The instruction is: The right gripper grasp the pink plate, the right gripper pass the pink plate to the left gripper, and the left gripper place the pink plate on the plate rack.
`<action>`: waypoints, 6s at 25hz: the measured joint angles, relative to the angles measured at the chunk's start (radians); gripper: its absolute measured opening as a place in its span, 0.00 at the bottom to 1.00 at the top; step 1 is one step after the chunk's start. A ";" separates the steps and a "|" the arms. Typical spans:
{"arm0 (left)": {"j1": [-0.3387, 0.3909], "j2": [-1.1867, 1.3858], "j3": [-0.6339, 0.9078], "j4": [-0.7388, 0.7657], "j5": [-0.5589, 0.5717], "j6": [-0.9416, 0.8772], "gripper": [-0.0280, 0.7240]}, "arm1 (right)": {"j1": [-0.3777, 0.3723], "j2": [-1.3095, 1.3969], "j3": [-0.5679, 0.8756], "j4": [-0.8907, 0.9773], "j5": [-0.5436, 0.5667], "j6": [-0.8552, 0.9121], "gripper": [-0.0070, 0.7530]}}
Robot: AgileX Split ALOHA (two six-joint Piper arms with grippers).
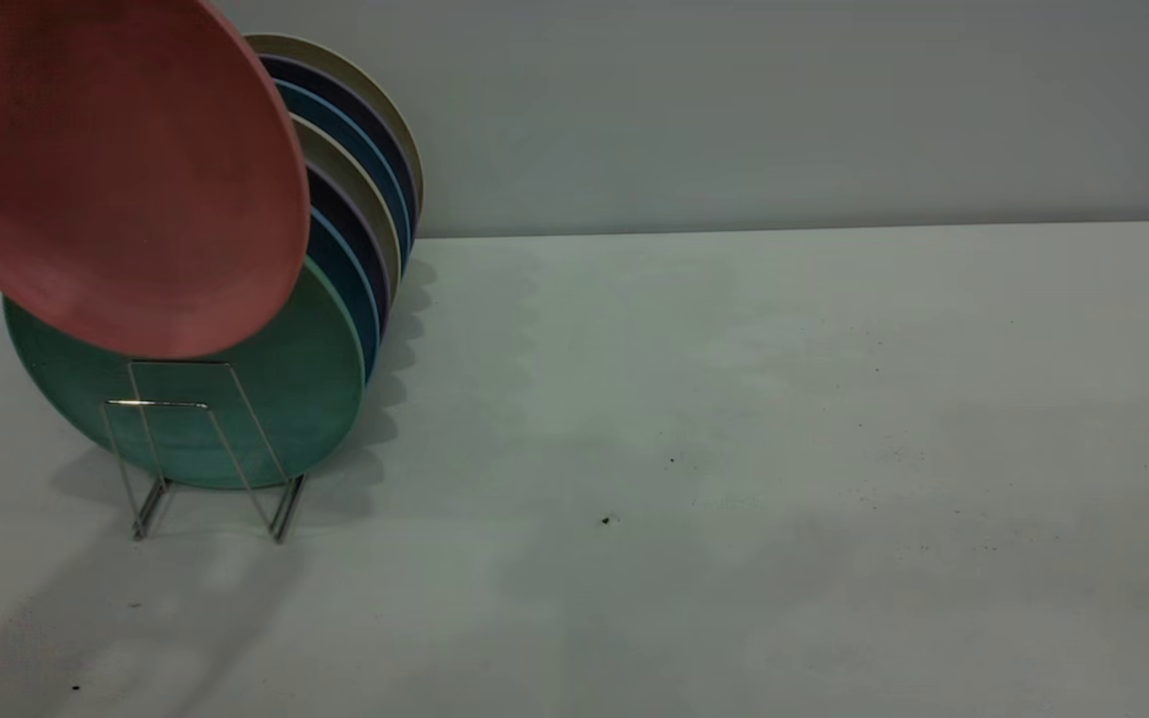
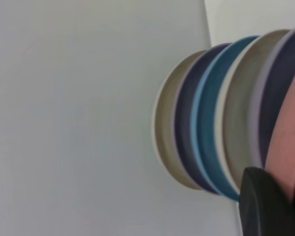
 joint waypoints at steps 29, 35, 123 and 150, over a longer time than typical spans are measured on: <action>-0.040 0.001 0.120 0.064 -0.168 -0.047 0.05 | 0.000 0.000 0.000 -0.002 -0.002 -0.003 0.61; -0.040 0.003 0.120 0.069 -0.193 -0.047 0.05 | 0.000 0.000 0.000 -0.002 -0.002 -0.004 0.61; -0.040 -0.020 0.219 0.089 -0.344 -0.685 0.41 | 0.193 -0.055 0.000 -0.228 -0.015 0.042 0.61; -0.040 -0.793 0.282 0.510 1.052 -2.088 0.65 | 0.407 -0.078 0.153 -0.694 -0.091 0.523 0.61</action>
